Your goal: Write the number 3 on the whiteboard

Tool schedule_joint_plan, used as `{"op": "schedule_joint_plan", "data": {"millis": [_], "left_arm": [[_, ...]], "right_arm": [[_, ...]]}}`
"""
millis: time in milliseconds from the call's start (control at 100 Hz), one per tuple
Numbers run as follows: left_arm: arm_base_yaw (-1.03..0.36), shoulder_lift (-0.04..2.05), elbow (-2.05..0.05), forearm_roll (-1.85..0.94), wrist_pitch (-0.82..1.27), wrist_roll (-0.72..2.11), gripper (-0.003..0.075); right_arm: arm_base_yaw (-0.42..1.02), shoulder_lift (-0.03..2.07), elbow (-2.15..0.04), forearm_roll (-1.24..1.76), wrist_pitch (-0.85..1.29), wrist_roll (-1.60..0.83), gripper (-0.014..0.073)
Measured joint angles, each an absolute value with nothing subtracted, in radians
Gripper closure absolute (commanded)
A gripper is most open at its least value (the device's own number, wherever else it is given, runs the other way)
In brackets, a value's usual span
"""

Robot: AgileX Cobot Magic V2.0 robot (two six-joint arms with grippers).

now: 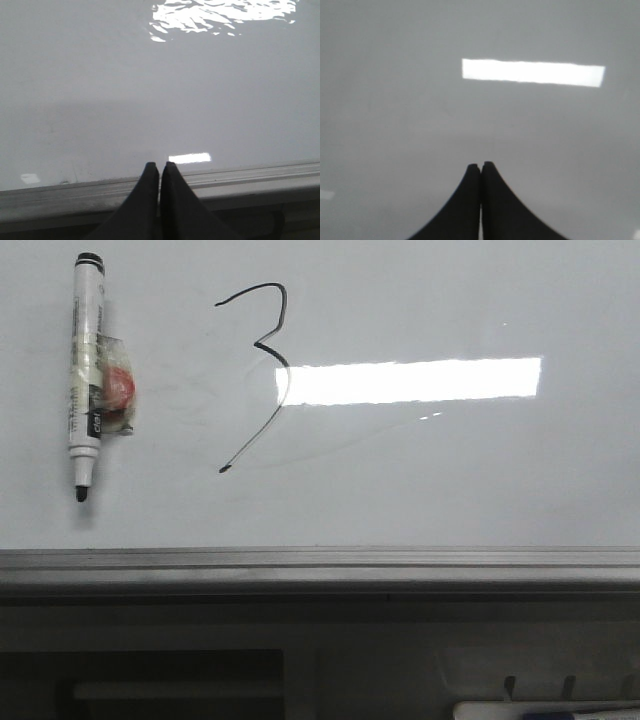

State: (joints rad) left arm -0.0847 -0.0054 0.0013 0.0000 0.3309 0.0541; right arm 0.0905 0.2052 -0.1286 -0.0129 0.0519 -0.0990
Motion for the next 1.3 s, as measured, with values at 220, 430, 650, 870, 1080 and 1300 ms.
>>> {"op": "schedule_joint_plan", "data": {"millis": [220,430,650,870,1080,1300], "left_arm": [[-0.085,-0.005,0.001,0.0,0.331,0.054,0.0741],[-0.085,-0.005,0.001,0.0,0.331,0.054,0.0741],[-0.085,-0.005,0.001,0.0,0.331,0.054,0.0741],[-0.085,-0.005,0.001,0.0,0.331,0.054,0.0741],[-0.085,-0.005,0.001,0.0,0.331,0.054,0.0741],[-0.085,-0.005,0.001,0.0,0.331,0.054,0.0741]], "right_arm": [[-0.014,0.039,0.009,-0.014,0.064,-0.098,0.0643],[-0.056,-0.007,0.007,-0.017,0.162,-0.097,0.0643],[-0.063,-0.011,0.007,-0.045,0.246,-0.086,0.0643],[-0.063,-0.011,0.007,-0.052,0.323,-0.081,0.0643],[-0.063,-0.011,0.007,-0.052,0.327,-0.081,0.0643],[-0.063,-0.011,0.007,-0.052,0.327,-0.079,0.0643]]}}
